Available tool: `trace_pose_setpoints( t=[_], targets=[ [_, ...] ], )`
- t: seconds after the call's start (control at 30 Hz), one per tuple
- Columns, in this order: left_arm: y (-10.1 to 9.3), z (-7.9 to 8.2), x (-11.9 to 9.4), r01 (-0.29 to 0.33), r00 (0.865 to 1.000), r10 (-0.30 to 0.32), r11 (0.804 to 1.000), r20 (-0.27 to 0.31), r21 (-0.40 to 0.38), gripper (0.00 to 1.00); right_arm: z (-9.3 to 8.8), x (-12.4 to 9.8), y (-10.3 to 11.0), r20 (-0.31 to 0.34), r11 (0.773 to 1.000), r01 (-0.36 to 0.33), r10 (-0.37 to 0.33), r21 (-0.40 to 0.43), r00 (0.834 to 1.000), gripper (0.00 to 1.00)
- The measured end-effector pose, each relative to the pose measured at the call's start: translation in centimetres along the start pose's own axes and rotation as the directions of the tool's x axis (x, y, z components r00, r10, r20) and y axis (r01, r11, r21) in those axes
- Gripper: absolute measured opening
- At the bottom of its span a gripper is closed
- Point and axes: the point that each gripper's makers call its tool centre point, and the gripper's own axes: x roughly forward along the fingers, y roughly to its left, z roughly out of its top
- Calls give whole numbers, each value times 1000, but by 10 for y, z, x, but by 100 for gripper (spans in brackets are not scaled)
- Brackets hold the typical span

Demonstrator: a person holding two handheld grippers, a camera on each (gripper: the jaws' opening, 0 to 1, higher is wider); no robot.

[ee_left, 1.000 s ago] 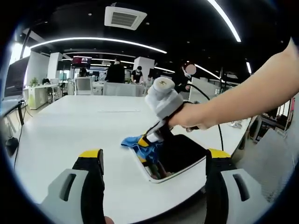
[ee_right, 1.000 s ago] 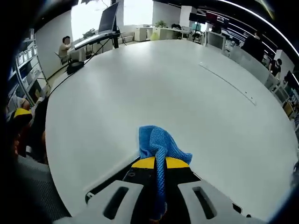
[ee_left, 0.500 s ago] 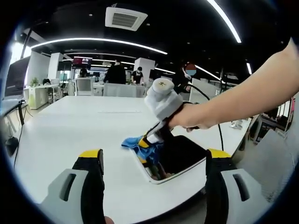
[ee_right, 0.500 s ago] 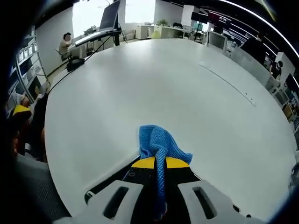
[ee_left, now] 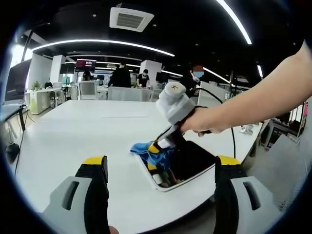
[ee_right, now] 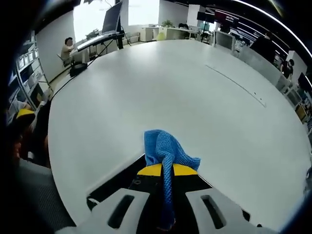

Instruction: Wipe the mirror surface with the cleaning cloth until all visible marks leave the cleaned area.

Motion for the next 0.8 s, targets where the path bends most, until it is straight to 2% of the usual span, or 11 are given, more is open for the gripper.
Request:
trace_pose_setpoints(
  t=[0.2, 0.43, 0.8],
  targets=[
    [-1, 0, 0, 0, 1000, 0, 1000, -2, 0, 89, -7, -5, -6, 10, 999, 1, -2, 50, 1000, 0],
    [0, 0, 0, 1, 1000, -1, 1000, -2, -1, 89, -15, -10, -17, 5, 998, 15, -15, 69, 1000, 0],
    [0, 0, 0, -2, 1000, 2, 1000, 0, 1, 89, -22, -17, -21, 12, 993, 18, -19, 116, 1000, 0]
  ],
)
